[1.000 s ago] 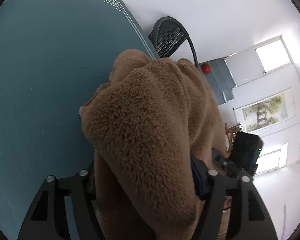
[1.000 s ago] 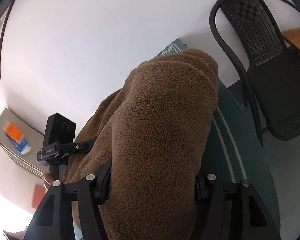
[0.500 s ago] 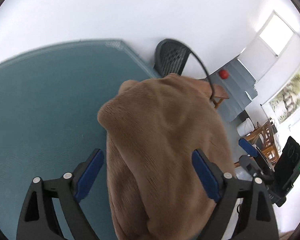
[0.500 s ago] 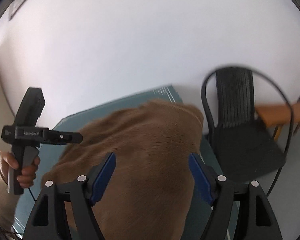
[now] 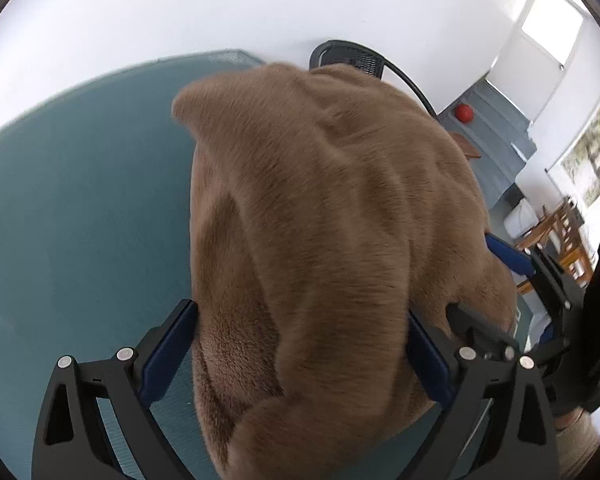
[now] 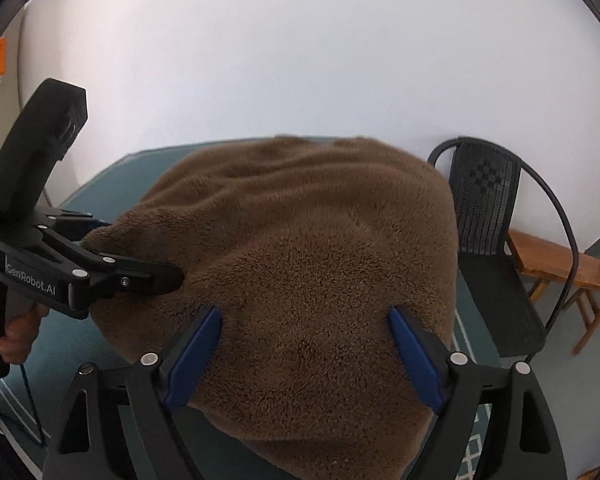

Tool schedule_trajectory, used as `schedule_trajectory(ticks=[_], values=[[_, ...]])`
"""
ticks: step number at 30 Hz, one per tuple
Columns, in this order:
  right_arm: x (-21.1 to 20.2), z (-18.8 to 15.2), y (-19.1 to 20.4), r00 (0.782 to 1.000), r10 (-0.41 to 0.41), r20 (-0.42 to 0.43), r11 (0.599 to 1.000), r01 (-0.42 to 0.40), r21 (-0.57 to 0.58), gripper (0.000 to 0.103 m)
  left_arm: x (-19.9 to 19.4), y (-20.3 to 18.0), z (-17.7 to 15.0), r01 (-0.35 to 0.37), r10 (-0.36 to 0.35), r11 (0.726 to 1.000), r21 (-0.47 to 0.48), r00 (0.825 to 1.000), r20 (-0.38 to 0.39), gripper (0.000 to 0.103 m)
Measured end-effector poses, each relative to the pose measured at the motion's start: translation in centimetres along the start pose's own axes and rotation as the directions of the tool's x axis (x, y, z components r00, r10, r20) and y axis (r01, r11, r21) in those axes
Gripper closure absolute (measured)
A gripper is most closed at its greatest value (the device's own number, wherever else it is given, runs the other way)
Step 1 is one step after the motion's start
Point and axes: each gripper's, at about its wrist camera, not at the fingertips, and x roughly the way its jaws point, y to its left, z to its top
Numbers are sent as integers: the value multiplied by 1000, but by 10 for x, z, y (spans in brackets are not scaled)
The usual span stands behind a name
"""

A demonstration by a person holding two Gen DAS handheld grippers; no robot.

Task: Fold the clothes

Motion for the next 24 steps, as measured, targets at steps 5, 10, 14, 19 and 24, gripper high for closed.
schedule_trajectory(ticks=[5, 10, 14, 19, 24], values=[[5, -3, 20, 998, -51, -25, 997, 49, -54, 1, 4, 4, -3, -27, 27, 1000, 0, 999, 20, 0], [-4, -6, 26, 998, -63, -17, 997, 62, -46, 1, -10, 2, -21, -46, 46, 999, -8, 998, 43, 0], [-19, -3, 27, 998, -58, -23, 998, 58, -2, 1, -33, -9, -24, -141, 138, 990, 20, 986, 95, 0], [-26, 2, 9, 996, -83, -28, 988, 86, 128, 1, -61, -24, -30, -246, 240, 969, 22, 959, 152, 0], [-47, 1, -2, 991, -130, -37, 967, 135, 217, 1, -77, -41, -33, -280, 270, 959, 34, 946, 177, 0]])
